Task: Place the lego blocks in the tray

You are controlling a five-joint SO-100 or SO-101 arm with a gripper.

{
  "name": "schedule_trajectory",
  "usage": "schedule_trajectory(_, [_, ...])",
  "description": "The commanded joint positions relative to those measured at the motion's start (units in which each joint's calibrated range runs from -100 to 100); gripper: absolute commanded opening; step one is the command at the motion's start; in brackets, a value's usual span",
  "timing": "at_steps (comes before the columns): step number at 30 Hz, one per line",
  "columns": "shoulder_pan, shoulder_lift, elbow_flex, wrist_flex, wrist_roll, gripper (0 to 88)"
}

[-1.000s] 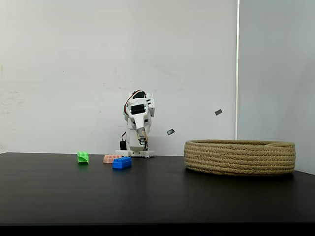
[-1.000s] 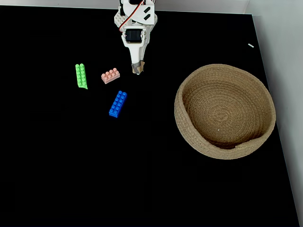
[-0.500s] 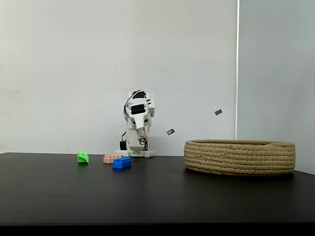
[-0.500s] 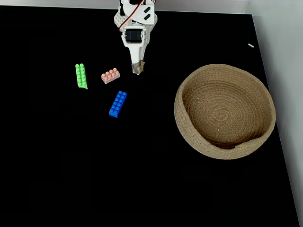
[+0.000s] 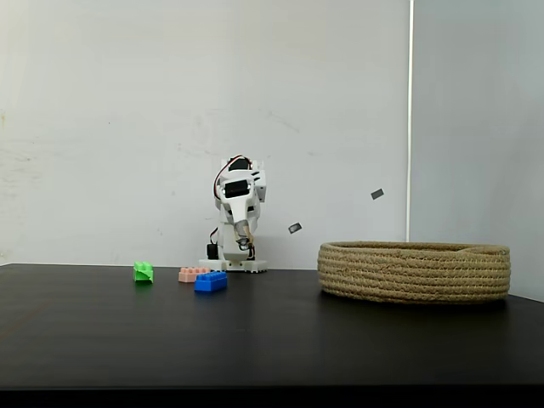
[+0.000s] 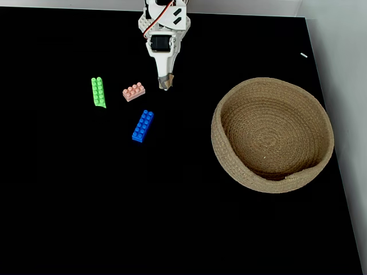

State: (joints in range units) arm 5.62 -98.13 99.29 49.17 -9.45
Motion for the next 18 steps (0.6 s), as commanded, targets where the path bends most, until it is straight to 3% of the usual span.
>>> schedule_trajectory(1, [0.2, -0.6, 0.7, -0.8, -0.4, 0.2])
schedule_trajectory(18, [1.2, -0.6, 0.7, -0.5, 0.0, 0.1])
